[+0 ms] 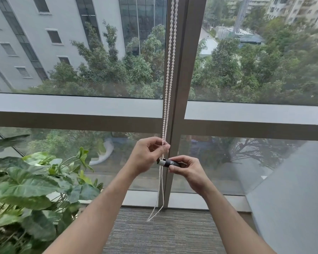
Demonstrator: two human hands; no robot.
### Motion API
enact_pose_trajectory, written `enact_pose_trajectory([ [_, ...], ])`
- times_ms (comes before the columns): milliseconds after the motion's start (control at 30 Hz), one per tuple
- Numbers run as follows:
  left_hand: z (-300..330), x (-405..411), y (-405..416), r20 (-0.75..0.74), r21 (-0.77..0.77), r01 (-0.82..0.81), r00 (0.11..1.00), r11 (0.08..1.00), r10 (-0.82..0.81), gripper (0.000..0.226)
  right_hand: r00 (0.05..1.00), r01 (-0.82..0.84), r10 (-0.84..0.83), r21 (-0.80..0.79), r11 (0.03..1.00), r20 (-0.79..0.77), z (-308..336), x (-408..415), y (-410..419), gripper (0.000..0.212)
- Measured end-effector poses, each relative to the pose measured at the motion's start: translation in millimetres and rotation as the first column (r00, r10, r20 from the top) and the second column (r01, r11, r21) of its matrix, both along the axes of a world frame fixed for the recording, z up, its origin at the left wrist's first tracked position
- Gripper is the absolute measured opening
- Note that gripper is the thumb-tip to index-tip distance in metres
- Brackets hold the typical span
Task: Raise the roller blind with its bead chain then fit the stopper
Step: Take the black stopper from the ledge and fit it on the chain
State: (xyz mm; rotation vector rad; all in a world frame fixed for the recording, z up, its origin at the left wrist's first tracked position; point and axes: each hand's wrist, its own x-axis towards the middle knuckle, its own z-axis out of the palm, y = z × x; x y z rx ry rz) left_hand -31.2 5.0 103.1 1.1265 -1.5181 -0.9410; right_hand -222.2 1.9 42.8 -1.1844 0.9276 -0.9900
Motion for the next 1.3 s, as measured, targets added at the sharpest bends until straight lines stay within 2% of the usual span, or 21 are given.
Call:
enact_pose_trajectory([
  [167,-16.4,4.2,0.8,-0.052,0.080,-0.020,0.998,0.997,0.024,0.003,0.993,0.036,-0.028,0.069,0.997,-0.116,-24.9,-1.3,7.0,0.025],
  [333,-34.4,4.9,5.2,0.018,0.111,-0.039,0.999,0.993,0.038,0.012,0.985,0.064,-0.046,0.102,0.993,-0.166,-50.9,2.7,13.5,0.020],
  [467,-49.7,2.9,10.8,0.081,0.127,-0.050,0.996,0.991,0.040,0.014,0.966,0.020,0.009,0.111,0.994,-0.258,-73.8,4.4,17.0,0.019],
  [667,-81.9,-0.7,22.2,0.117,0.207,-0.075,0.992,0.975,0.052,0.009,0.876,-0.044,0.043,0.009,0.999,-0.480,-116.5,7.3,26.9,0.029],
  [833,-107.7,-5.3,31.6,0.161,0.248,-0.078,0.986,0.966,0.039,0.015,0.849,0.000,0.027,0.052,0.999,-0.527,-151.8,5.5,35.1,0.029],
  [967,-128.9,-10.0,31.9,0.124,0.293,-0.061,0.992,0.954,0.026,0.013,0.842,-0.003,0.058,0.104,0.995,-0.536,-180.1,4.0,41.9,0.029],
  [1300,-181.3,-15.9,38.7,0.126,0.343,-0.050,0.992,0.938,0.007,0.008,0.694,-0.067,0.151,0.145,0.987,-0.704,-254.5,0.9,52.0,0.028],
])
